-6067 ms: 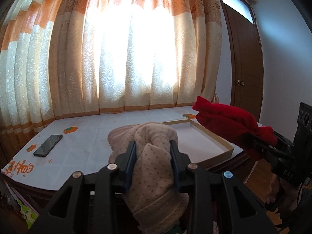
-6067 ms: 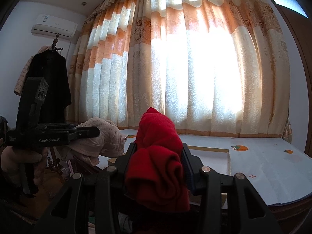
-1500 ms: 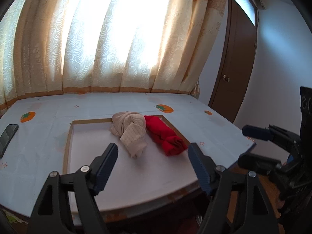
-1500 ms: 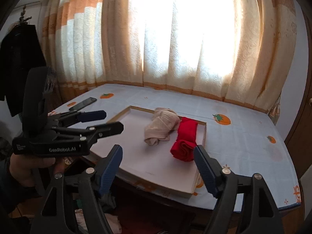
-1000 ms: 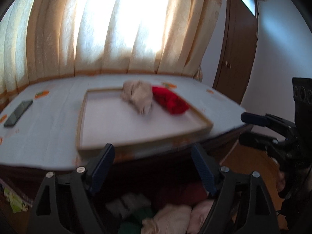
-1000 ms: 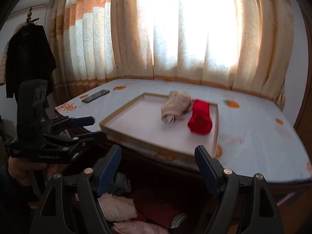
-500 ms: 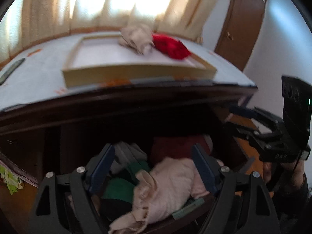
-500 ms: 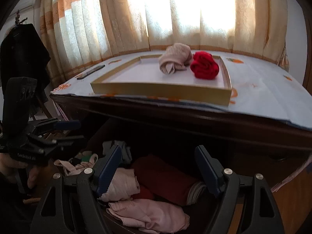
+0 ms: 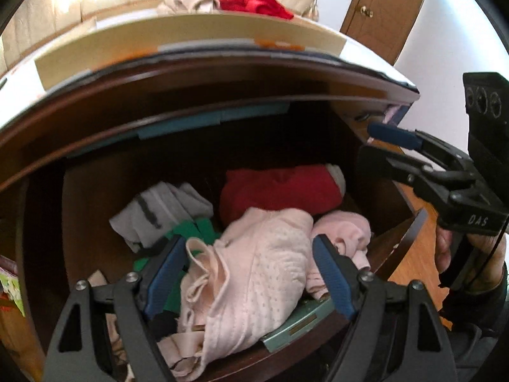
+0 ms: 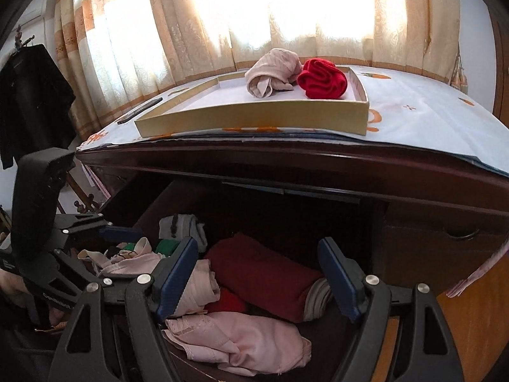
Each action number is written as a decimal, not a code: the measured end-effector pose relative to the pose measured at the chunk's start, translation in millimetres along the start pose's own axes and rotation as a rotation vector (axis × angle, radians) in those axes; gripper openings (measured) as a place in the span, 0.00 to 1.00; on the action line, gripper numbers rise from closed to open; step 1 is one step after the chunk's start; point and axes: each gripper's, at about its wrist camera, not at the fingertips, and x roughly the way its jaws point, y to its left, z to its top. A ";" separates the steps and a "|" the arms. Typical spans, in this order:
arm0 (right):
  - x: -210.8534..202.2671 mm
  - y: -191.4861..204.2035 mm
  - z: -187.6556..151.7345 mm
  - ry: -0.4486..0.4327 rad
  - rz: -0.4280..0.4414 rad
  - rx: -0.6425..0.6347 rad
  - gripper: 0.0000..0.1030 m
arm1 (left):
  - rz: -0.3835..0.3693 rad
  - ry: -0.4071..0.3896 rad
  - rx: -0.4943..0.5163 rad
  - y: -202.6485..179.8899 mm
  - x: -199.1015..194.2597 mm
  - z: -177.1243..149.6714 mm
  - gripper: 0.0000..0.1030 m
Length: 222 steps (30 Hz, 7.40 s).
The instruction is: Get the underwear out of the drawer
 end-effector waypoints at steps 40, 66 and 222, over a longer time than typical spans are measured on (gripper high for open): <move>22.0 -13.5 -15.9 0.072 -0.041 0.003 0.77 | -0.037 -0.039 -0.029 20.5 -11.1 0.5 0.32; 104.2 37.2 11.5 0.427 0.002 -0.369 0.77 | 0.027 -0.197 -0.138 61.5 -25.1 -4.7 0.32; -26.7 -46.0 -0.3 -0.323 0.374 -0.203 0.28 | 0.145 -0.618 0.003 11.6 -93.8 -9.1 0.32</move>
